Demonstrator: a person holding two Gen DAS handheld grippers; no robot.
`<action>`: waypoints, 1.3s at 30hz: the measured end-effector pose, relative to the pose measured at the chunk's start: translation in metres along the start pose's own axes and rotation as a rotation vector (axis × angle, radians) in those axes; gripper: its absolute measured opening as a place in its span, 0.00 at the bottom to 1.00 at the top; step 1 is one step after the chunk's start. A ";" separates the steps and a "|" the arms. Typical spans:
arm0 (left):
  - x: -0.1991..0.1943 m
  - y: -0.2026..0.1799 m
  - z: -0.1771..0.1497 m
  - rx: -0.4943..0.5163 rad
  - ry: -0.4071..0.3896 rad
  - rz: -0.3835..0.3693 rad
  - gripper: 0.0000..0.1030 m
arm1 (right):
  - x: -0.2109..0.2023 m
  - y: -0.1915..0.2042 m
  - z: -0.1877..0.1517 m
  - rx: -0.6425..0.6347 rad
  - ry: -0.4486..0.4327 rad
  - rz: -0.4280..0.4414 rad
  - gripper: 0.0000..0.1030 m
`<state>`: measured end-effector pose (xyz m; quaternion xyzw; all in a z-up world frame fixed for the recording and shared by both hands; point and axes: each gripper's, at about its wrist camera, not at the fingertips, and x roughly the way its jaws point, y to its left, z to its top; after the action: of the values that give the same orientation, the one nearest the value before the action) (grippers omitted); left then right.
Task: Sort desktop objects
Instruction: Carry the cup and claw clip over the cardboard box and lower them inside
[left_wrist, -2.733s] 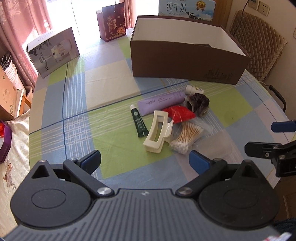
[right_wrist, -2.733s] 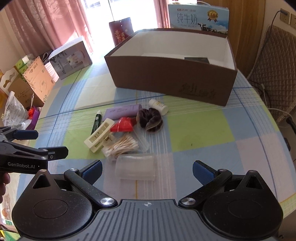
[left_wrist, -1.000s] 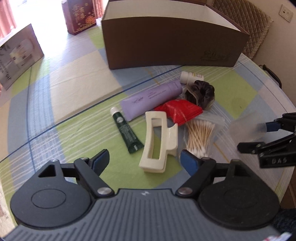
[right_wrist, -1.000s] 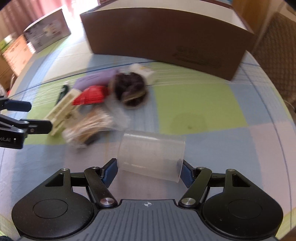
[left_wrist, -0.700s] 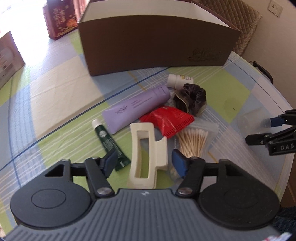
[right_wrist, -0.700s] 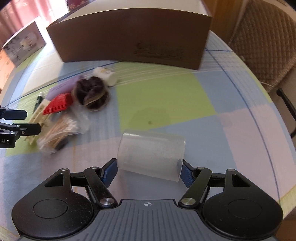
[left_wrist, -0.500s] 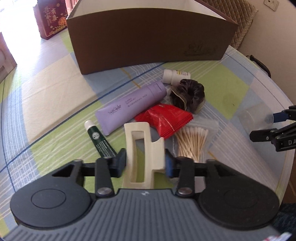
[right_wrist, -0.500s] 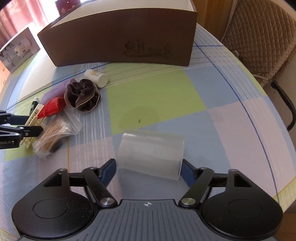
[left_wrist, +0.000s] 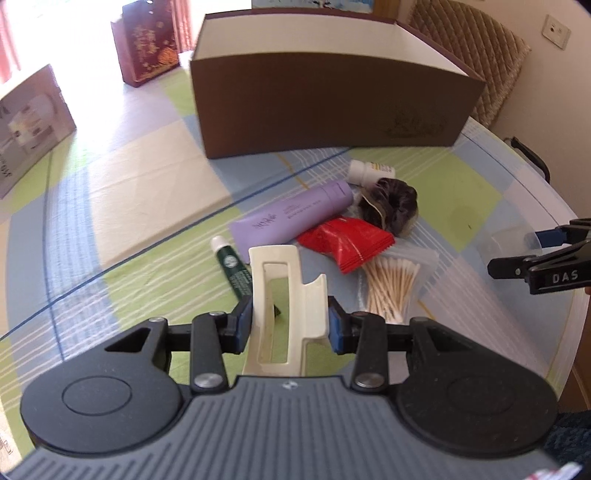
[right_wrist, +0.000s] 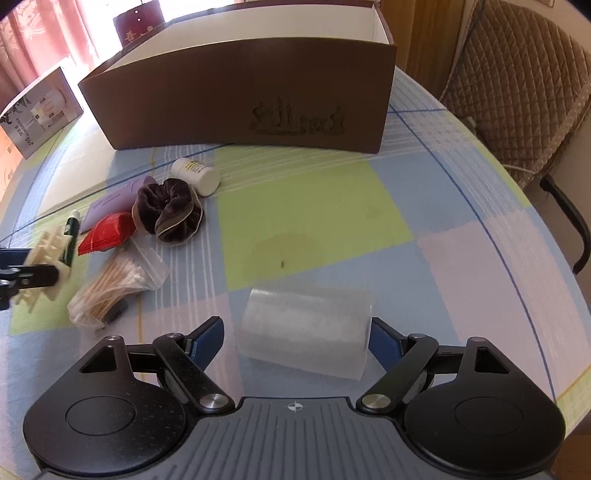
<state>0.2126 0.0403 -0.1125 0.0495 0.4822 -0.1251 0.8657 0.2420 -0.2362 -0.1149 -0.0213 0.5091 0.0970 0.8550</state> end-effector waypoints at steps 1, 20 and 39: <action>-0.002 0.000 0.000 -0.004 -0.004 0.006 0.34 | 0.002 0.001 0.000 -0.012 0.001 -0.008 0.78; -0.032 -0.033 0.032 -0.025 -0.103 -0.010 0.34 | -0.051 0.003 0.020 -0.121 -0.150 0.075 0.68; -0.029 -0.047 0.127 -0.036 -0.214 -0.029 0.34 | -0.076 -0.002 0.112 -0.186 -0.327 0.167 0.68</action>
<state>0.2900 -0.0261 -0.0187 0.0131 0.3900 -0.1336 0.9110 0.3040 -0.2339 0.0047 -0.0420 0.3525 0.2162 0.9095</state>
